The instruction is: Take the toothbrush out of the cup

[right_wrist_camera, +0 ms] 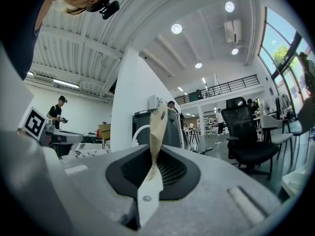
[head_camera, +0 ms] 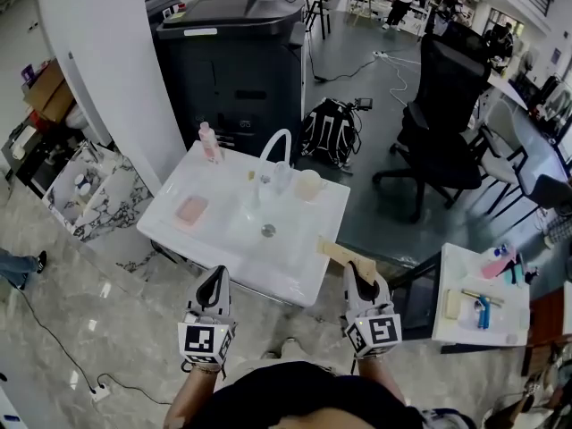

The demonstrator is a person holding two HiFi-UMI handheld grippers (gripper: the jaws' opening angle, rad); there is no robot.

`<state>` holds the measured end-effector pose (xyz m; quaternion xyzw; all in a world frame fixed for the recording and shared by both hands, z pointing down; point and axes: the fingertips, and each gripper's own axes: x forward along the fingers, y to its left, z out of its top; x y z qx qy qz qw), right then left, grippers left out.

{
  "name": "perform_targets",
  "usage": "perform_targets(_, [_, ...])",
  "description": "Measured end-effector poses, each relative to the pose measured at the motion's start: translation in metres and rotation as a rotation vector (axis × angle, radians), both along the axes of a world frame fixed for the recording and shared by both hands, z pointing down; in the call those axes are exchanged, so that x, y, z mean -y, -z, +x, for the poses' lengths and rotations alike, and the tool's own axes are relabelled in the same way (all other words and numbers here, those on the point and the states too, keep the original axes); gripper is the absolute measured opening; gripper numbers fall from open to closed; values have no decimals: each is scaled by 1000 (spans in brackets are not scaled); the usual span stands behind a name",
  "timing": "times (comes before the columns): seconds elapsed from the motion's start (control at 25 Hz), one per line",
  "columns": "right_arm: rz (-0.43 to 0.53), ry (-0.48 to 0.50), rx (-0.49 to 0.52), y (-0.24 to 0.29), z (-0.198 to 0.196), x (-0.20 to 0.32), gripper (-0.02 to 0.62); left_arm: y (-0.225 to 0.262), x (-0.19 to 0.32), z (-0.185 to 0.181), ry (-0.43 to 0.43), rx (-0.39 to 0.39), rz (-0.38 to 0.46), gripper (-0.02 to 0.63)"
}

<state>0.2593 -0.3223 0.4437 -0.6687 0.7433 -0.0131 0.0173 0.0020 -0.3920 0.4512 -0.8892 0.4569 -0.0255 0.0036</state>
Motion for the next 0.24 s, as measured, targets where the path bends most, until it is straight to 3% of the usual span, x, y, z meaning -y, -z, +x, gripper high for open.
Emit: perform_targets(0.24, [-1, 4, -9, -2, 7, 1, 34, 4, 4, -7, 34, -1, 16, 5])
